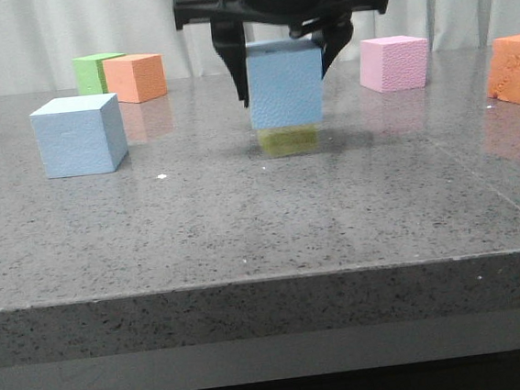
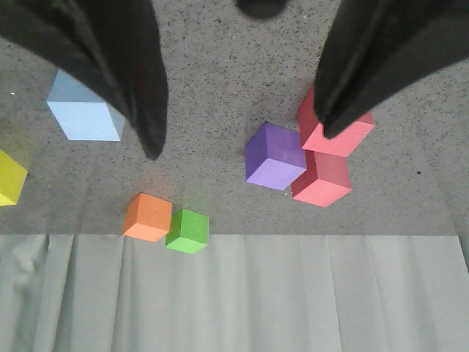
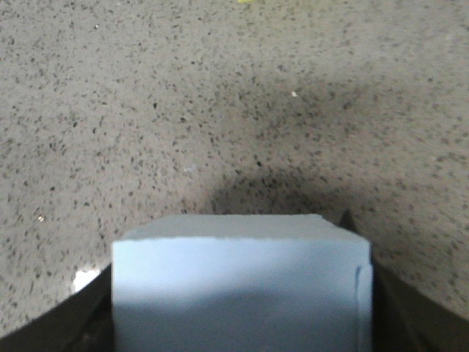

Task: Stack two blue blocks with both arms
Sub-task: 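Grasp the light blue cube with the right gripper and set it down centrally, then open the right gripper and raise it away from the cube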

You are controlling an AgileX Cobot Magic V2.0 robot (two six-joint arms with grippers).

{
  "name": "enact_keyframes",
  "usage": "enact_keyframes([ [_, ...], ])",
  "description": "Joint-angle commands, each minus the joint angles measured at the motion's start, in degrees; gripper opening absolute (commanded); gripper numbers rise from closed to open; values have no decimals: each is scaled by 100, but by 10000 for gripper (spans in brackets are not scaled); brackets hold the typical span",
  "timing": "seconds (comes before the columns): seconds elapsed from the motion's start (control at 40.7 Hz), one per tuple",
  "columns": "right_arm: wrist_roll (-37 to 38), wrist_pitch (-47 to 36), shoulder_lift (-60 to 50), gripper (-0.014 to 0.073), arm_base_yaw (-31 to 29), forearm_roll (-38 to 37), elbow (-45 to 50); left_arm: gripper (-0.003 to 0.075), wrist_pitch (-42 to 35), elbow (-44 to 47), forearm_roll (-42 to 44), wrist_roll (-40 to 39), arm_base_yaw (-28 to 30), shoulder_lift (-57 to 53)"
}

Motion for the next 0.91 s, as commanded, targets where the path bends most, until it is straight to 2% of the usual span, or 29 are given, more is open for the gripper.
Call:
enact_keyframes([
  [0.0, 58, -219, -179, 412, -9, -267, -233, 438, -448, -154, 3, -21, -23, 87],
  [0.27, -200, -309, -128, 430, -9, -308, -233, 438, -448, -154, 3, -21, -23, 87],
  [0.466, -252, -392, -128, 616, -9, -241, -233, 438, -448, -154, 3, -21, -23, 87],
  [0.515, -252, -390, -128, 638, -9, -228, -233, 438, -448, -154, 3, -21, -23, 87],
  [0.884, -278, -313, -391, 644, -9, -55, -250, 438, -448, -154, 3, -21, -23, 87],
])
